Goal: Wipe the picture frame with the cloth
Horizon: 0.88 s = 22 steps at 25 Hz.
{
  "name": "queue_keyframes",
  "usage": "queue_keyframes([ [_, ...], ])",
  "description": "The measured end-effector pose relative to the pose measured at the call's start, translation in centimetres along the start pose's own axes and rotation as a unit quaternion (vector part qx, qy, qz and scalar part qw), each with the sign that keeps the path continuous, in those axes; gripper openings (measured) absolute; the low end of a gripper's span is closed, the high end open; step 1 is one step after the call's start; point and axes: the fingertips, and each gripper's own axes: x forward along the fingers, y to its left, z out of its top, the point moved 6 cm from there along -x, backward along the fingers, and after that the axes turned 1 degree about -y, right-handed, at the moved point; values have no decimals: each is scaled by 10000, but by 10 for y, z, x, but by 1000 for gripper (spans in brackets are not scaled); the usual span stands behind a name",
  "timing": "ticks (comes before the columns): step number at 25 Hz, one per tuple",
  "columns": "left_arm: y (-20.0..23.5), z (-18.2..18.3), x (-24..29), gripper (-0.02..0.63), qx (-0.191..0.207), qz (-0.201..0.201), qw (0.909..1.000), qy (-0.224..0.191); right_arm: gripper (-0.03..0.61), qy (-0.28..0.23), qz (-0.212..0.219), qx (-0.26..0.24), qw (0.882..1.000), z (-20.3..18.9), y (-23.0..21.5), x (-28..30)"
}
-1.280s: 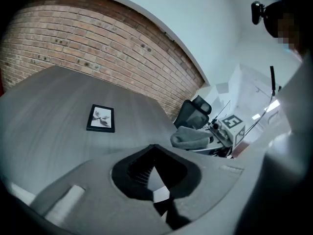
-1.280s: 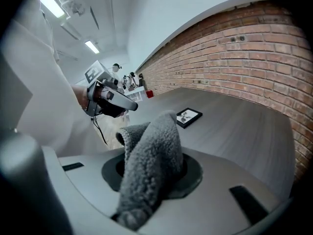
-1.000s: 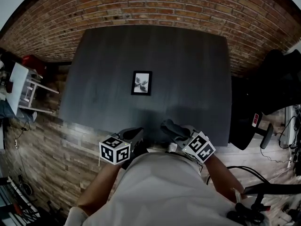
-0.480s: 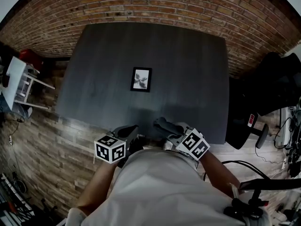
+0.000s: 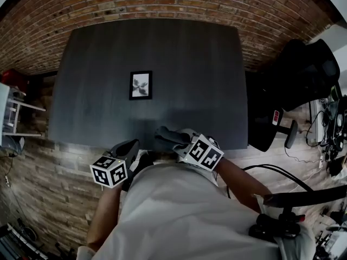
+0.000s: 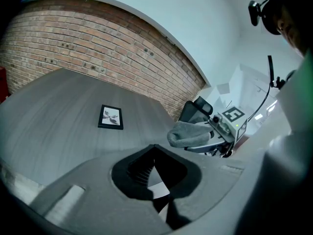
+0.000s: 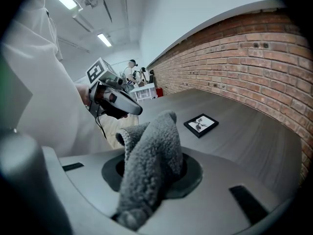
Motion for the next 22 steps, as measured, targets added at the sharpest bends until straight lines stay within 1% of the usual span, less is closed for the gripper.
queue_keyframes([
  [4, 4, 1, 8, 12, 19, -29, 10000, 29, 83, 62, -10, -39, 10000, -1, -3, 3],
  [13, 14, 10, 18, 12, 99, -140, 9998, 140, 83, 141, -87, 79, 9998, 0, -12, 7],
  [22, 47, 26, 20, 12, 179, -239, 9994, 198, 83, 219, -190, 177, 9994, 15, -18, 29],
])
